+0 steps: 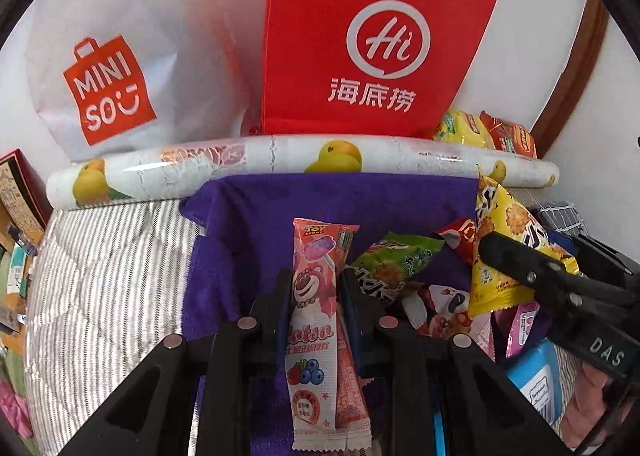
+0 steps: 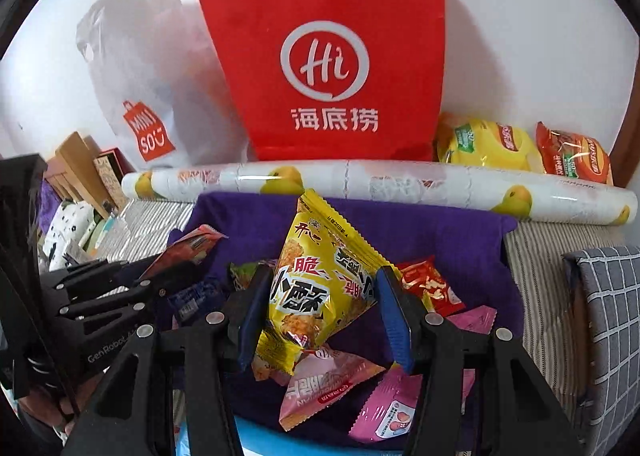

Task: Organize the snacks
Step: 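Open the right tool to drop the yellow bag while the left tool drops the stick candy, then lower the right tool onto the pink wrapped candy and close it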

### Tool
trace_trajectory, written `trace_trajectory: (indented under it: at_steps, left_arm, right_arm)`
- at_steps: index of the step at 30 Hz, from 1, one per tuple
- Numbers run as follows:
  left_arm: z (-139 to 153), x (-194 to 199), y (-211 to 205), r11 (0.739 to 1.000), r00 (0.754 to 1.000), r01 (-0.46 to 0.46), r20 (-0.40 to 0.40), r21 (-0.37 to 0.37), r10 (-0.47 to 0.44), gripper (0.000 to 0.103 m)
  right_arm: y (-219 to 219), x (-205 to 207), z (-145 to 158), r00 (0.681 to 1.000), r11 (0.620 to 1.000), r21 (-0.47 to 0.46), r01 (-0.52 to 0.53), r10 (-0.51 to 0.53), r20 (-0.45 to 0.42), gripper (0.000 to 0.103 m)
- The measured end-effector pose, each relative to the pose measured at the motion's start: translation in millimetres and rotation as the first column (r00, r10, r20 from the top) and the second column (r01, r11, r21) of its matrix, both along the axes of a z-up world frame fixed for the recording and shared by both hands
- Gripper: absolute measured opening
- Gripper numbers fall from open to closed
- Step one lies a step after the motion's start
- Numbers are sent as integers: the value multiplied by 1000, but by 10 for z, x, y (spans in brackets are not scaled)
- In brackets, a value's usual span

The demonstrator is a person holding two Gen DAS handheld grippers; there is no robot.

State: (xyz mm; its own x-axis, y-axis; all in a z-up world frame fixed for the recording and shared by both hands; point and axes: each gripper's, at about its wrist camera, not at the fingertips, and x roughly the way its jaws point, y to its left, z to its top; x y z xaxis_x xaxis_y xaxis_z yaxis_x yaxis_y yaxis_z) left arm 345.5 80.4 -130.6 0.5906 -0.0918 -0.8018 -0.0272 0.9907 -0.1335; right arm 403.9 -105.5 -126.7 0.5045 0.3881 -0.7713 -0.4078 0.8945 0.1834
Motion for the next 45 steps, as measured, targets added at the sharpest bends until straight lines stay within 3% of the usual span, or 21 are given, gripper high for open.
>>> trace_trajectory:
  at_steps: [9, 13, 22, 25, 27, 30, 45]
  left_arm:
    - [-112, 37, -43, 1000, 999, 22, -35, -17, -22, 23]
    - [-136, 38, -60, 999, 999, 31, -44, -23, -32, 23]
    - [-152, 49, -38, 998, 998, 30, -48, -46, -32, 25]
    - [-146, 51, -41, 997, 997, 41, -58, -70, -45, 37]
    - [-111, 33, -45, 997, 998, 35, -41, -74, -38, 59]
    - [-13, -36, -83, 997, 999, 44, -6, -65, -45, 67]
    - [329, -618, -162, 997, 997, 67, 25, -36, -66, 69]
  right_arm:
    - [78, -12, -131, 1000, 998, -57, -6, 6, -7, 53]
    - [31, -1, -114, 1000, 998, -56, 20, -20, -4, 62]
    - [-43, -148, 116, 997, 998, -46, 46, -43, 59, 73]
    - [-106, -216, 178, 997, 998, -36, 57, -55, 59, 73]
    - [-146, -260, 208, 996, 997, -34, 70, -68, 57, 73]
    - [-195, -332, 242, 996, 997, -26, 77, -76, 49, 73]
    - [-428, -935, 469, 995, 995, 12, 100, -100, 29, 73]
